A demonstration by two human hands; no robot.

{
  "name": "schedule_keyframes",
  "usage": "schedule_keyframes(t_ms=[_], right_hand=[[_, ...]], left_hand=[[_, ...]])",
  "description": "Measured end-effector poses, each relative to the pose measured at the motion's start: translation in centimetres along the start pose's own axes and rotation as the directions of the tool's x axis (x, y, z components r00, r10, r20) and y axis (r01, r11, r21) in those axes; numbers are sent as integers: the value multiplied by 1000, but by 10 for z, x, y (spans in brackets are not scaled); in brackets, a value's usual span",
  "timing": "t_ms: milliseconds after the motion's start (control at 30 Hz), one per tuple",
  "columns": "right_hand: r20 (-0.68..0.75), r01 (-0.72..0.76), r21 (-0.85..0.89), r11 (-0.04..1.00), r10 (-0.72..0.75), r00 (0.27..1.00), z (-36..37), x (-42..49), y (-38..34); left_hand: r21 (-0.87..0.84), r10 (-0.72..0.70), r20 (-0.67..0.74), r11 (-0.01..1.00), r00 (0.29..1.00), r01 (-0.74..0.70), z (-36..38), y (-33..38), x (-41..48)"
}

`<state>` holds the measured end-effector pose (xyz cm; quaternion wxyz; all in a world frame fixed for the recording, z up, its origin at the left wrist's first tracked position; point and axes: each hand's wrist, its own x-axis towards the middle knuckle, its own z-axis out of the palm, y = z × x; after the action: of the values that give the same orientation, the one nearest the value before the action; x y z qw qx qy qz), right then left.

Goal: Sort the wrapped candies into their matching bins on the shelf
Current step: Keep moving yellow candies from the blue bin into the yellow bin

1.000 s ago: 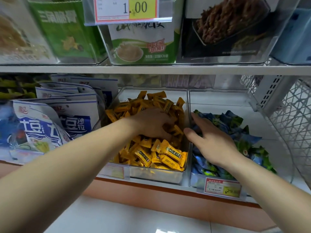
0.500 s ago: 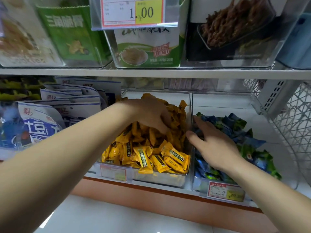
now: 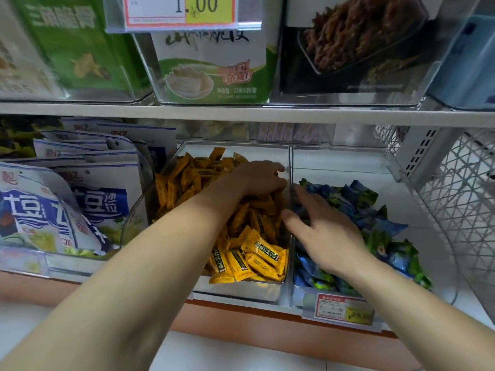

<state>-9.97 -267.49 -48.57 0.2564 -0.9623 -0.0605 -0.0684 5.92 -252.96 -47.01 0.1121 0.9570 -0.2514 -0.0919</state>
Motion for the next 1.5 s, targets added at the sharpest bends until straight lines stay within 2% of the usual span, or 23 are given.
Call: schedule_keyframes(t_ms=[67, 133, 200, 367, 467, 567, 733, 933, 1200, 1300, 1367, 1433, 1500], right_hand=[[16, -6, 7, 1000, 6, 1000, -1, 0, 0], [22, -16, 5, 1000, 16, 1000, -1, 0, 0], [18, -24, -9, 1000, 24, 1000, 0, 0, 1], [24, -32, -16, 999, 32, 999, -2, -1, 1], [34, -66, -36, 997, 67, 997, -5, -2, 1], [32, -89, -70, 994, 91, 995, -4, -3, 0], [35, -88, -79, 993, 91, 995, -1, -4, 1], [44, -104, -73, 992, 107, 993, 0, -3, 0], [20, -77, -76, 994, 78, 997, 0, -1, -1], [73, -78, -46, 996, 81, 994, -8, -1, -7], [50, -61, -113, 992, 67, 997, -19, -2, -14], [-76, 47, -229, 972, -66, 995, -29, -3, -26], [-121, 195, -176, 965, -218, 968, -35, 2, -42]], left_hand=[[226, 13, 90, 974, 996, -33, 2, -4, 2], [339, 40, 111, 938, 993, -76, 2, -8, 2], [311, 63, 121, 945, 991, -99, 3, -9, 1], [251, 8, 281, 965, 960, -81, -4, -9, -2], [221, 54, 302, 967, 952, -125, -9, -11, -9], [160, 91, 225, 979, 970, -129, -18, -25, -21], [3, 52, 101, 999, 993, -53, -42, -53, -39], [-2, 45, 133, 999, 990, -45, -47, -50, -34], [-117, 77, 75, 991, 994, -68, -48, -36, -46], [-157, 43, -64, 986, 997, -53, -63, -28, -79], [-185, -46, -185, 983, 982, 11, -70, -28, -115], [-245, -163, -325, 966, 932, 84, -61, -28, -156], [-261, -258, -433, 953, 864, 154, -38, -25, -194]])
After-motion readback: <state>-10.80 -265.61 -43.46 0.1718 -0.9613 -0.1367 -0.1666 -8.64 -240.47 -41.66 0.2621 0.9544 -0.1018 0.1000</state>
